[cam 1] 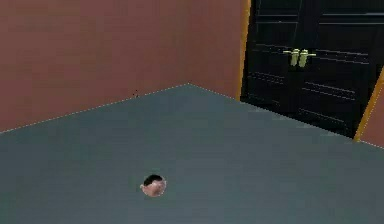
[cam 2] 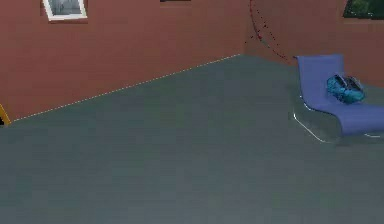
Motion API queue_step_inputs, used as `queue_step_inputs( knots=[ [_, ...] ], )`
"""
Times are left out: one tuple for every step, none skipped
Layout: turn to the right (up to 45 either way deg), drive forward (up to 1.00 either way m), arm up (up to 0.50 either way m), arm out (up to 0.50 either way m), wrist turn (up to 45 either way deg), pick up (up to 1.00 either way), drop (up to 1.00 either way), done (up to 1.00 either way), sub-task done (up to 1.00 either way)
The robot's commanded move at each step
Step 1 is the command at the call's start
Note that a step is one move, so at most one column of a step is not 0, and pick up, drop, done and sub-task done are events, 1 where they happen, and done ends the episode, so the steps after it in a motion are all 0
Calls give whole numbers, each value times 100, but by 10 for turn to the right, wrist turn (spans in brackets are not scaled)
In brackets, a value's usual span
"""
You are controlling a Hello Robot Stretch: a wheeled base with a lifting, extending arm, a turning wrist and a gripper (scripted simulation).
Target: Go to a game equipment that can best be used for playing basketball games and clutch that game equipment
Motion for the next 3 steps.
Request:
queue_step_inputs(
  knots=[
    [-390,0,0,0,0,0,0,0,0],
    [0,65,0,0,0,0,0,0,0],
    [-300,0,0,0,0,0,0,0,0]
  ],
)
